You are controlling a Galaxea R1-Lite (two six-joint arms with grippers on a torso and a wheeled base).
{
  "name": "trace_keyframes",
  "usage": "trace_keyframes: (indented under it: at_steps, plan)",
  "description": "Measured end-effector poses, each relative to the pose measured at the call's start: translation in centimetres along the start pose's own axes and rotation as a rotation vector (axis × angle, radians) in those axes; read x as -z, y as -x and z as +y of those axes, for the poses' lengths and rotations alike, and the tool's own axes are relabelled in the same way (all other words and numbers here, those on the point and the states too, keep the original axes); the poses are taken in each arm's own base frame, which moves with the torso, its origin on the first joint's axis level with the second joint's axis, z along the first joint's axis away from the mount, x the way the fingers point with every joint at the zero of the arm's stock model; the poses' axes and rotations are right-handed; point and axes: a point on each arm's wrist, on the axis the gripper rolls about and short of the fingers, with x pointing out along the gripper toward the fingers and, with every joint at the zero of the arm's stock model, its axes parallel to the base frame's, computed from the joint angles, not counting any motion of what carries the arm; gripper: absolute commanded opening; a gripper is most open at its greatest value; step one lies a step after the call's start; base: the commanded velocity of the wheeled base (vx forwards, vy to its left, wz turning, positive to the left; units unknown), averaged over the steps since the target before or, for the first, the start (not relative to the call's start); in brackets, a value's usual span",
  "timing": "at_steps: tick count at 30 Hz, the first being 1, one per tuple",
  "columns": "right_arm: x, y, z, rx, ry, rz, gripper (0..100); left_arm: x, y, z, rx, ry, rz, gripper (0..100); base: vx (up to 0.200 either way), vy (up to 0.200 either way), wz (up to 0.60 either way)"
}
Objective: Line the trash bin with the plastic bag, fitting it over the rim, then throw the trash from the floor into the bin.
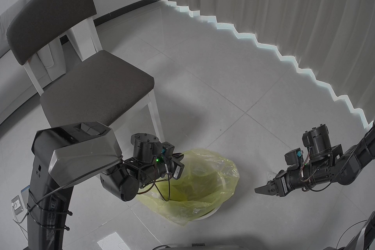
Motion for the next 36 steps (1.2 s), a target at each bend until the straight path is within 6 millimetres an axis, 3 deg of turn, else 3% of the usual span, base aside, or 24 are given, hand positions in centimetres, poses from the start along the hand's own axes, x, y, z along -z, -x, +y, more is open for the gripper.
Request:
trace_keyframes:
  at_steps: [13,26,27,36]
  plan:
    - [0.0,-0.2,-0.6,0.012,-0.015,0.002,100,-1.0,-3.5,1.4,-0.026,0.026,-0.01,0,0.0,0.0,0.0]
    - [0.3,-0.9,-1.1,0.018,-0.02,0.018,100,1.2,-6.5,1.3,-0.026,0.053,0.026,0,0.0,0.0,0.0]
    - [0.3,-1.0,-1.1,0.019,-0.021,0.019,100,1.3,-6.5,1.2,-0.024,0.058,0.028,100,0.0,0.0,0.0]
    - [0.3,-1.1,-1.2,0.017,-0.024,0.023,100,1.4,-5.7,0.2,-0.003,0.125,0.046,100,0.0,0.0,0.0]
